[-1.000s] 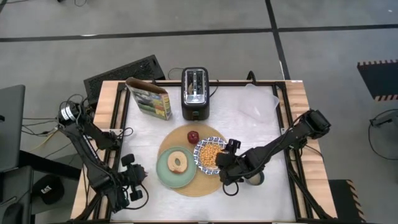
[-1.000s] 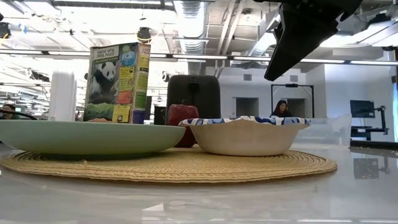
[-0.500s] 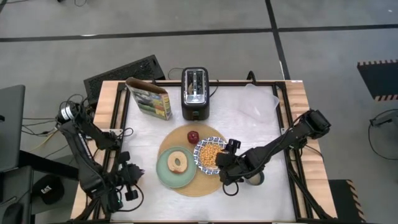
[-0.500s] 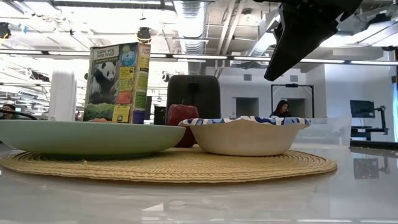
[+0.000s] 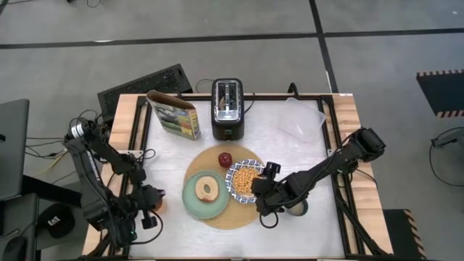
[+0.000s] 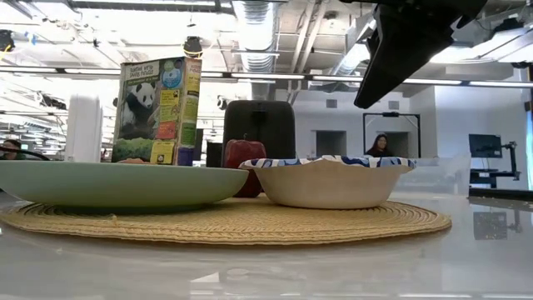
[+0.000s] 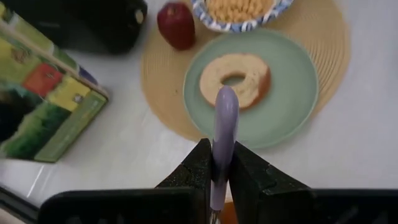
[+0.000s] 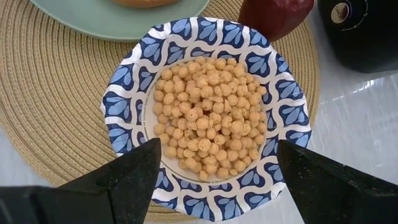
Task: Arrange a breakfast setting
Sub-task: Put the spoon on the table beside the mat
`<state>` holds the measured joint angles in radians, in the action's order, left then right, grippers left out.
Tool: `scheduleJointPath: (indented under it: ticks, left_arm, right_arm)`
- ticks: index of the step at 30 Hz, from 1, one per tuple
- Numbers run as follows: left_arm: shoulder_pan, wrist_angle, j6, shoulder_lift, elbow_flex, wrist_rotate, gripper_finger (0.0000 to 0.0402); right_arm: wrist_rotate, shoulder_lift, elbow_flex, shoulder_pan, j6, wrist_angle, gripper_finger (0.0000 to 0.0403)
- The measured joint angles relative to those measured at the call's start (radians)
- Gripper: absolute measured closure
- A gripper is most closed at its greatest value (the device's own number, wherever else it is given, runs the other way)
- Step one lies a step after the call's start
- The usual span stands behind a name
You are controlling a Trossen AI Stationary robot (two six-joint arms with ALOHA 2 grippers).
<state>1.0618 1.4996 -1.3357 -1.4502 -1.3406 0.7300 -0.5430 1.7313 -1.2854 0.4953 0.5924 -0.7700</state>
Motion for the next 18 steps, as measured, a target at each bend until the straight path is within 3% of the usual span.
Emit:
scheduleJointPath:
  ticks: [8, 13, 18]
  left_arm:
    - [-0.003, 0.002, 0.103, 0.0, -0.109, 0.09, 0.0381]
    - [-0.012, -0.014, 0.215, 0.001, -0.159, 0.226, 0.0381]
    - [-0.049, -0.136, 0.394, 0.0, -0.163, 0.35, 0.0381]
  right_arm:
    - [0.007, 0.0, -0.03, -0.007, -0.028, -0.045, 0.0058]
    - [0.004, 0.0, -0.072, -0.004, -0.035, -0.119, 0.0058]
    - [-0.001, -0.023, -0.077, -0.013, -0.108, -0.141, 0.0058]
